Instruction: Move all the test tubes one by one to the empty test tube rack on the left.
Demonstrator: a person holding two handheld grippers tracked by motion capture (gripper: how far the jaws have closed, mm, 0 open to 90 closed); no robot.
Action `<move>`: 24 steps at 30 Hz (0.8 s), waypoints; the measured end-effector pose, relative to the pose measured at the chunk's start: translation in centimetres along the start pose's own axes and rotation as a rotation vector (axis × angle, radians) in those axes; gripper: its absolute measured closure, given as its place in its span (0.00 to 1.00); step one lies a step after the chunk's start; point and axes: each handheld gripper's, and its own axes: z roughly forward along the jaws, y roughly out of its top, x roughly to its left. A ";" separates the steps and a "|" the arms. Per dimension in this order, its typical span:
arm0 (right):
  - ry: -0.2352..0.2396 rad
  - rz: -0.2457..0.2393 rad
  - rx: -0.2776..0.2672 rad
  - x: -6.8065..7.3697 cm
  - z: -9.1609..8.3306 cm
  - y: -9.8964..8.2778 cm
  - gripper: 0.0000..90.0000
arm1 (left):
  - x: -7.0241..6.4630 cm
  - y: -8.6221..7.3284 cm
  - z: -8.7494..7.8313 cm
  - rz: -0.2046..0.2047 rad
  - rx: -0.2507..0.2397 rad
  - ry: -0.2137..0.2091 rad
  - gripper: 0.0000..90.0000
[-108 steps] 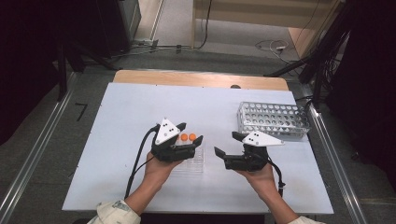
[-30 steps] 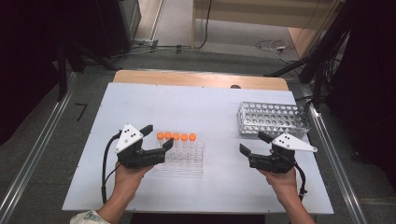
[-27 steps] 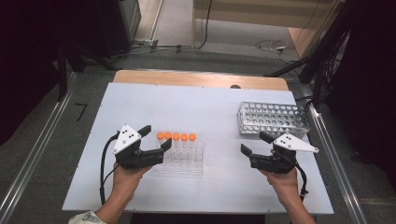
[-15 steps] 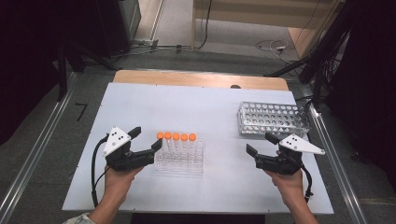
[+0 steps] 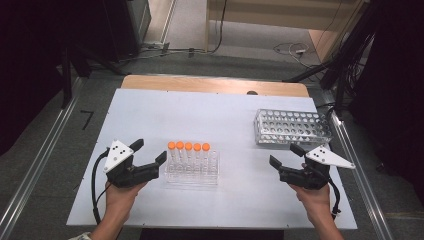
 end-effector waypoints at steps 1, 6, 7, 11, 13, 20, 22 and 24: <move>-0.003 0.001 -0.002 -0.1 -0.1 0.0 0.14 | 0.1 0.0 -0.1 -0.003 -0.002 0.001 0.18; -0.019 0.006 -0.001 -0.5 -0.5 -0.2 0.14 | 0.7 -0.3 -0.5 -0.013 0.000 0.019 0.18; -0.023 0.011 -0.002 -0.6 -0.6 -0.3 0.14 | 0.9 -0.4 -0.6 -0.015 0.002 0.024 0.18; -0.032 0.015 -0.003 -0.9 -0.9 -0.5 0.14 | 1.3 -0.7 -0.9 -0.022 0.006 0.037 0.18; -0.038 0.018 -0.001 -1.1 -1.0 -0.6 0.14 | 1.4 -0.9 -1.1 -0.024 0.007 0.043 0.18; -0.053 0.024 -0.001 -1.5 -1.5 -0.9 0.14 | 1.7 -1.2 -1.5 -0.017 0.012 0.062 0.18; -0.057 0.029 -0.001 -1.7 -1.7 -1.0 0.14 | 1.8 -1.3 -1.5 -0.018 0.013 0.067 0.18; -0.061 0.032 -0.002 -1.8 -1.9 -1.1 0.14 | 2.0 -1.4 -1.6 -0.022 0.016 0.071 0.18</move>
